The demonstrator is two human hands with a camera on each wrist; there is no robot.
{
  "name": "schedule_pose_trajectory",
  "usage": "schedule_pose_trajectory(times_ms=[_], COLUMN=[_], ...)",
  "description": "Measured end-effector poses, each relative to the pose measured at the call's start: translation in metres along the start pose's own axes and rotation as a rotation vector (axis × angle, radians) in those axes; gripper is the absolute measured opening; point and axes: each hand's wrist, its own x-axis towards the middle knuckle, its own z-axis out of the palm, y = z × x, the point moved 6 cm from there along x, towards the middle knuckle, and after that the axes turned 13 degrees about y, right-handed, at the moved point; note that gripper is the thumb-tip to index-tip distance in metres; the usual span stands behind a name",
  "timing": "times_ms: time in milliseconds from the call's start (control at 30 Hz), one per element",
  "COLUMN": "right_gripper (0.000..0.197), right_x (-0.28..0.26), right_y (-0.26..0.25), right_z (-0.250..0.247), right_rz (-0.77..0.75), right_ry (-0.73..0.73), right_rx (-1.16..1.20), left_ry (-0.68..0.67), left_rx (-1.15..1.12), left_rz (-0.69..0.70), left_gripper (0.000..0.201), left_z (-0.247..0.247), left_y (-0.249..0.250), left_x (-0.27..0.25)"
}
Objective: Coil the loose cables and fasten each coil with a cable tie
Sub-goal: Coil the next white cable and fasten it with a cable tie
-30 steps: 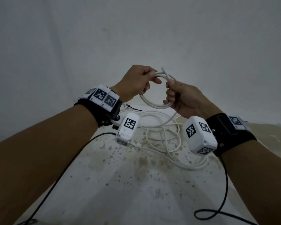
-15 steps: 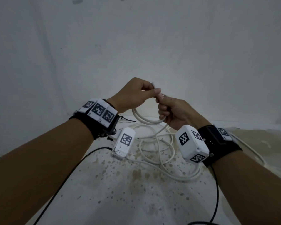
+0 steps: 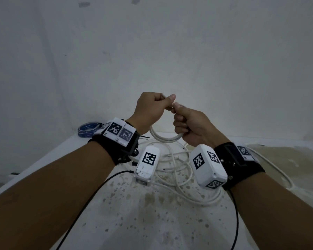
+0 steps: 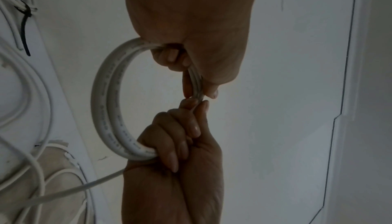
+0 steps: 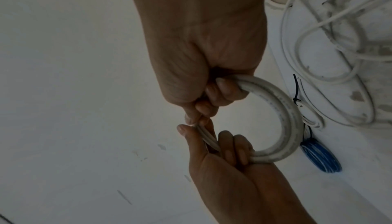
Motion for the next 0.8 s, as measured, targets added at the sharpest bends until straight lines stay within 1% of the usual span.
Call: schedule_pose_trajectory(times_ms=[67, 100, 133, 167, 200, 233, 267, 300, 333, 367, 400, 433, 467, 500, 567, 633, 700, 800], right_gripper=[0.025, 0.030, 0.038, 0.047, 0.054, 0.057, 0.055, 0.048, 0.038, 0.030, 0.026, 0.025, 0.024, 0.023, 0.022, 0.025, 0.034, 0.043], right_x=[-0.002, -0.004, -0.003, -0.003, -0.003, -0.004, -0.006, -0.005, -0.002, 0.004, 0.010, 0.012, 0.011, 0.008, 0.003, -0.001, -0.005, -0.009], right_y=[0.001, 0.000, -0.001, -0.006, -0.015, -0.028, -0.042, -0.053, -0.056, -0.052, -0.046, -0.040, -0.037, -0.037, -0.038, -0.036, -0.029, -0.015], right_z=[-0.001, -0.002, -0.008, -0.016, -0.027, -0.039, -0.047, -0.047, -0.039, -0.028, -0.020, -0.014, -0.013, -0.012, -0.012, -0.012, -0.010, -0.002], right_rz=[-0.014, -0.032, -0.070, -0.140, -0.252, -0.415, -0.588, -0.720, -0.766, -0.750, -0.690, -0.611, -0.547, -0.510, -0.463, -0.404, -0.312, -0.135], right_ry=[-0.010, 0.008, 0.071, 0.177, 0.334, 0.532, 0.699, 0.755, 0.676, 0.511, 0.344, 0.227, 0.161, 0.119, 0.065, 0.018, -0.011, -0.084], right_rx=[-0.061, -0.119, -0.200, -0.311, -0.452, -0.605, -0.770, -0.905, -0.991, -1.009, -0.980, -0.913, -0.845, -0.808, -0.810, -0.793, -0.683, -0.444], left_ry=[-0.006, -0.002, 0.006, 0.012, 0.014, 0.012, 0.006, -0.001, -0.003, 0.000, 0.012, 0.028, 0.046, 0.061, 0.077, 0.086, 0.096, 0.101], left_rx=[0.001, 0.005, 0.015, 0.030, 0.047, 0.061, 0.070, 0.074, 0.072, 0.070, 0.069, 0.070, 0.072, 0.077, 0.095, 0.125, 0.136, 0.129], left_rz=[-0.030, -0.034, -0.032, -0.030, -0.029, -0.025, -0.019, -0.011, -0.002, 0.007, 0.013, 0.019, 0.022, 0.026, 0.053, 0.106, 0.149, 0.197], left_gripper=[0.031, 0.031, 0.030, 0.030, 0.030, 0.031, 0.031, 0.031, 0.031, 0.032, 0.032, 0.031, 0.031, 0.030, 0.030, 0.030, 0.030, 0.031], left_z=[0.000, -0.001, -0.002, -0.004, -0.006, -0.008, -0.009, -0.010, -0.009, -0.009, -0.008, -0.008, -0.009, -0.010, -0.013, -0.013, -0.011, -0.006], left_y=[-0.004, -0.007, -0.010, -0.013, -0.015, -0.018, -0.019, -0.019, -0.017, -0.016, -0.014, -0.013, -0.012, -0.010, -0.008, -0.006, -0.002, 0.005], left_x=[0.000, 0.001, 0.002, 0.003, 0.005, 0.006, 0.007, 0.008, 0.008, 0.008, 0.008, 0.009, 0.009, 0.009, 0.007, 0.003, -0.002, -0.004])
